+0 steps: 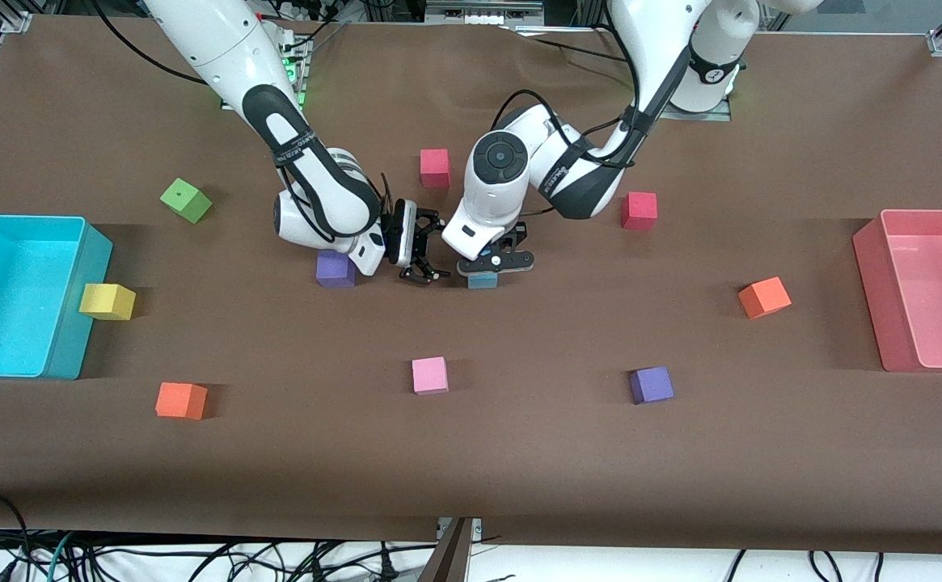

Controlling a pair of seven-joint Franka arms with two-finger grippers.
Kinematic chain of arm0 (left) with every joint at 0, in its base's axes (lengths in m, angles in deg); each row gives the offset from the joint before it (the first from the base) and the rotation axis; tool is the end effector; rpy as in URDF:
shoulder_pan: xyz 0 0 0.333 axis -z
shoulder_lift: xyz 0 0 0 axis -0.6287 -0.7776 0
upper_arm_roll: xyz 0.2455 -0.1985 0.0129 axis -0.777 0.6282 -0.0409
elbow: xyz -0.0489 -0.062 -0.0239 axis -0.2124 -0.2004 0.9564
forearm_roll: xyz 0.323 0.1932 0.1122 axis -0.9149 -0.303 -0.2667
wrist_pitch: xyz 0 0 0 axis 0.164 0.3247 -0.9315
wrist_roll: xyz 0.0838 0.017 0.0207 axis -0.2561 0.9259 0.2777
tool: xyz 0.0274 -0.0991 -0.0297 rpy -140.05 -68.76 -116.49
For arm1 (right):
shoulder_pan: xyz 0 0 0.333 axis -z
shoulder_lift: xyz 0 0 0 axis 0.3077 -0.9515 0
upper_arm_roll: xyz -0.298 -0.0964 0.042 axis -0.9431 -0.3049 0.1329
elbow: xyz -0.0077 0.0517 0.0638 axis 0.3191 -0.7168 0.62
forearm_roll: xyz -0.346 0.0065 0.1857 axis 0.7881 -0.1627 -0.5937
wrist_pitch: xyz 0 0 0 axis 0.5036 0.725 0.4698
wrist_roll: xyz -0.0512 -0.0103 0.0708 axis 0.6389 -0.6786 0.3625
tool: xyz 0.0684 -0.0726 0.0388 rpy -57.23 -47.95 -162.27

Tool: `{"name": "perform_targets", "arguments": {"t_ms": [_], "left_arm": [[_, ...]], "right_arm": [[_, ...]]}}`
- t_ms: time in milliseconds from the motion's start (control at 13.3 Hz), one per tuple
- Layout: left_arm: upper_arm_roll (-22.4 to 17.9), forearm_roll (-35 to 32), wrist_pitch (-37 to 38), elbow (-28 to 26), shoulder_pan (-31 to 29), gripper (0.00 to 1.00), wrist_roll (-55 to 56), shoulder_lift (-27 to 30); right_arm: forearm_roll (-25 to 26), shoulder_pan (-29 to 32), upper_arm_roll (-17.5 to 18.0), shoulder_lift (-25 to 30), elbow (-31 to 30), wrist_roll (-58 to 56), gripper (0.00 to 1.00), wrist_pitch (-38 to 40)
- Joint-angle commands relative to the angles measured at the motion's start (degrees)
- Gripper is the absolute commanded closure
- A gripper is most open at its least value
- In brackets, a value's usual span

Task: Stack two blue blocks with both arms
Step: 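Lower the cyan cube onto the placed cyan cube and open the left gripper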

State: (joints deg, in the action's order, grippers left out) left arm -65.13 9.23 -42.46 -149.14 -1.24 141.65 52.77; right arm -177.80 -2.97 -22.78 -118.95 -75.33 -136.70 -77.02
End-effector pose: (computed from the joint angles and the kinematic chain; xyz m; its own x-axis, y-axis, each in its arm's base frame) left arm 0.4931 -0.4888 0.2808 0.9865 0.1414 -0.0831 0.1464 -0.9876 0.0569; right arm 0.4683 0.3451 0.1311 0.2037 0.5788 0.7896 0.9780 -0.0832 -0.1914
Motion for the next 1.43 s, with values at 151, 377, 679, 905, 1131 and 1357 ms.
{"name": "perform_targets", "arguments": {"t_ms": [151,377,679,905,1131,1357], "left_arm": [[-2.3,1.2,0.0,1.9,2.3,1.0,0.6,-1.3],[-2.9,1.2,0.0,2.0,2.6,1.0,0.6,-1.5],[-2.8,1.2,0.0,2.6,2.9,0.99,0.6,-2.1],[-2.9,1.2,0.0,2.6,2.9,0.31,0.6,-2.3],[-2.9,0.8,-1.7,2.6,2.9,0.0,0.6,-1.9],[-3.0,1.0,-1.4,2.4,2.4,0.0,0.6,0.0]], "right_arm": [[-1.3,0.3,0.2,1.7,-1.5,-1.5,0.0,-0.1],[-1.3,0.3,0.2,1.7,-1.5,-1.5,0.0,-0.1],[-1.3,0.3,0.2,1.7,-1.4,-1.4,0.0,-0.1],[-1.2,0.3,0.2,1.7,-1.4,-1.4,0.0,-0.1],[-1.3,0.3,0.2,1.7,-1.4,-1.4,0.0,-0.1],[-1.3,0.3,0.2,1.7,-1.3,-1.3,0.0,-0.1]]}}
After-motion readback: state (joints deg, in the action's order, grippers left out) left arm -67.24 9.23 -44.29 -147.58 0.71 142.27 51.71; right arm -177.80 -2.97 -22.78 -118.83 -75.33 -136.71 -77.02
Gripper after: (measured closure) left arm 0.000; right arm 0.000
